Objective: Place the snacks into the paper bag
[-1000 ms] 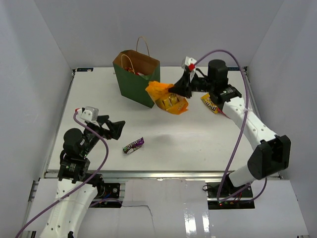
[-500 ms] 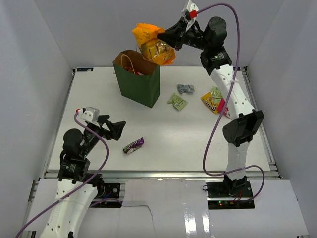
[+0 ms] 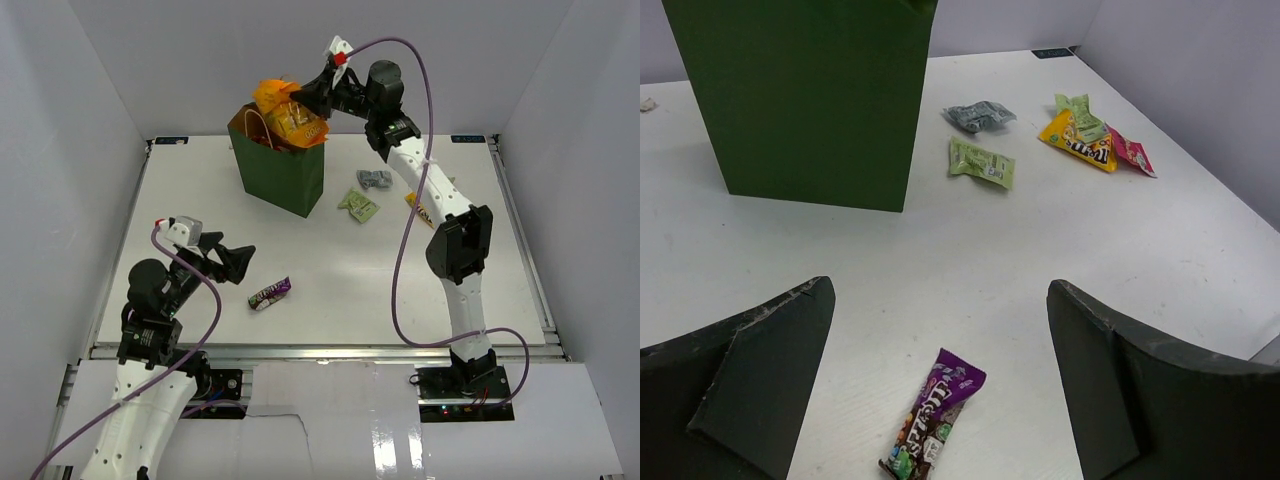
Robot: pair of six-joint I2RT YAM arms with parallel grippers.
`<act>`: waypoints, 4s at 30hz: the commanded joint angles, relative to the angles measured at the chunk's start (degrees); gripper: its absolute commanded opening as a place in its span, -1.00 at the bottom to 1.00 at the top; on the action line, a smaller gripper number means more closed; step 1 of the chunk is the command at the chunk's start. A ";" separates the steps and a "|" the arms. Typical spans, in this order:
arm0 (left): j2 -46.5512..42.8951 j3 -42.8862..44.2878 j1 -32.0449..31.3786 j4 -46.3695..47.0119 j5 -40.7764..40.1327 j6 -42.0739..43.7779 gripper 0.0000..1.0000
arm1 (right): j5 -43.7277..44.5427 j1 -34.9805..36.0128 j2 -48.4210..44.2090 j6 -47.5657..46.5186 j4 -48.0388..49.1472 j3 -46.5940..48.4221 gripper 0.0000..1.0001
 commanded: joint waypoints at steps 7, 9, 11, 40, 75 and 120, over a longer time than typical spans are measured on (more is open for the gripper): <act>1.28 -1.41 -0.11 2.38 4.64 0.42 0.96 | 12.96 1.56 -1.17 -5.70 9.51 -2.25 -0.74; 1.63 -1.85 -0.11 3.17 5.79 0.24 0.96 | 13.77 1.91 -1.08 -5.88 9.69 -3.31 -0.59; 2.25 -2.29 -0.11 3.87 6.93 -0.29 0.96 | 14.12 2.18 -1.43 -5.88 9.69 -3.83 -0.19; 31.06 5.35 -21.80 -7.11 -17.75 -0.47 0.93 | -9.52 -6.70 -60.22 -41.12 -40.49 -81.43 0.82; 64.66 17.22 -38.25 -18.98 -43.61 2.09 0.01 | -2.49 -8.37 -72.97 -44.38 -37.42 -90.14 0.89; 78.09 64.06 -18.04 30.94 -30.24 -4.51 -0.48 | -2.93 -8.46 -77.46 -43.59 -35.93 -91.73 0.89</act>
